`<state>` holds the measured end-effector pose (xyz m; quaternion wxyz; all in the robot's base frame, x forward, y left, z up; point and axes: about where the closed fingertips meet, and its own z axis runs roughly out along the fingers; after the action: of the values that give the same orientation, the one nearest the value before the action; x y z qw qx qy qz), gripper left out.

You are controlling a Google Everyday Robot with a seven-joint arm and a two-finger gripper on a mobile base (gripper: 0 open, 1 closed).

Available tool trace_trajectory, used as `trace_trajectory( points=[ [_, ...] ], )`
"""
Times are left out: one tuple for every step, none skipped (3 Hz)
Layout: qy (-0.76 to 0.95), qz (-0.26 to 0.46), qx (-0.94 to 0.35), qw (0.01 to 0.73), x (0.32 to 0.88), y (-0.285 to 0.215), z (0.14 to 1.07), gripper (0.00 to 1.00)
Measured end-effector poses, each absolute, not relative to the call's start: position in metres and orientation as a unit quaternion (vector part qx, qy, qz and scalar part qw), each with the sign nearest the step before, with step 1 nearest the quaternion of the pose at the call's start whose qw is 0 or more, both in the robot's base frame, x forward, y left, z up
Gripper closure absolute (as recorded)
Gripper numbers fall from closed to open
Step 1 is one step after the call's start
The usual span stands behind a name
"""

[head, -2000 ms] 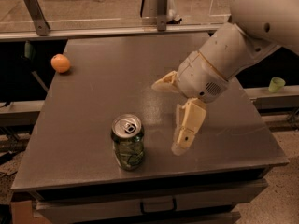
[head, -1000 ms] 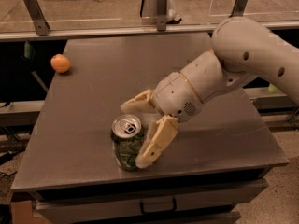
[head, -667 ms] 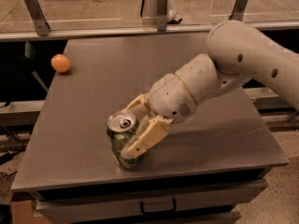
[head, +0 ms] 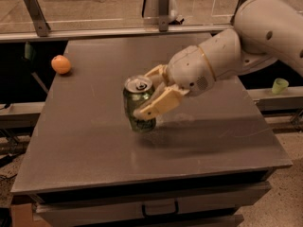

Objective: Move green can near orange

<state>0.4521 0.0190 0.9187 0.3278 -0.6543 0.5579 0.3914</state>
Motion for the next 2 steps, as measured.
trace_trajectory(
  points=[
    [0.551, 0.378, -0.656, 0.350, 0.4618, 0.0167, 0.9404, 1.00],
    [0.552, 0.380, -0.656, 0.348, 0.4606, 0.0175, 0.9385, 1.00]
  ],
)
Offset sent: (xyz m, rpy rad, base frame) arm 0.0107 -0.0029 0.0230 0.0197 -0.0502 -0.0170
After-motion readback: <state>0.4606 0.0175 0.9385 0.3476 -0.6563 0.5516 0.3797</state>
